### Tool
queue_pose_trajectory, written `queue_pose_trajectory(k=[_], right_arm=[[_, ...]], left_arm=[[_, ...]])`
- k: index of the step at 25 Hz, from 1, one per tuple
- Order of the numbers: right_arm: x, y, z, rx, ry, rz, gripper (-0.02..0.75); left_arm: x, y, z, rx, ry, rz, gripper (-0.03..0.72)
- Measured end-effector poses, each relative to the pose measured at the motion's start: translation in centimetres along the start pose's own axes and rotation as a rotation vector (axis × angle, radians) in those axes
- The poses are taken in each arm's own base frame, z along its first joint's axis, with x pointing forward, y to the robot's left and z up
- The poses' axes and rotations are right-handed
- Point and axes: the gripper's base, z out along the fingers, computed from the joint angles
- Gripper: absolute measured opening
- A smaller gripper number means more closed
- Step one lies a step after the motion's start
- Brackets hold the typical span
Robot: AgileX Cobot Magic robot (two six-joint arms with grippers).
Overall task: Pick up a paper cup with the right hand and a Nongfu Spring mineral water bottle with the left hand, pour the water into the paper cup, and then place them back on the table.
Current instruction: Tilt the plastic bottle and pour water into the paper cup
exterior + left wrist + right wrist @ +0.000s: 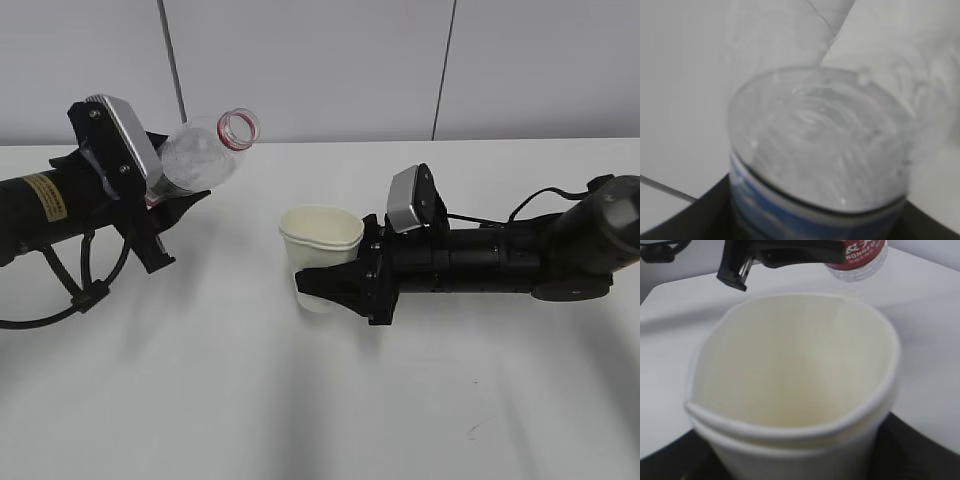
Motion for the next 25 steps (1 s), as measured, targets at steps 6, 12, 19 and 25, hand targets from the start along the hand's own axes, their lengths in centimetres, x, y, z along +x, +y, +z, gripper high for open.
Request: queue_pose_trajectory(k=[6, 12, 19, 25], right_arm=[[-0.2, 0.2, 0.0, -0.022, 0.009, 0.007, 0.463], [-1.5, 0.2, 0.6, -0.095, 0.025, -0.007, 0.463], [-2.8, 0.4, 1.9, -0.174, 0.042, -0.013, 0.463], [-3.1, 1.7, 3.2, -0.246, 0.06, -0.036, 0.463]], left_arm=[[0.0, 0.0, 0.0, -0.002, -0.001, 0.096, 0.408], [0.0, 0.1, 0.0, -0.006, -0.002, 0.177, 0.408], [0.0, 0.2, 0.0, -0.026, 0.001, 0.272, 0.408], [-0.1, 0.7, 0.0, -0.075, 0.006, 0.317, 0.407]])
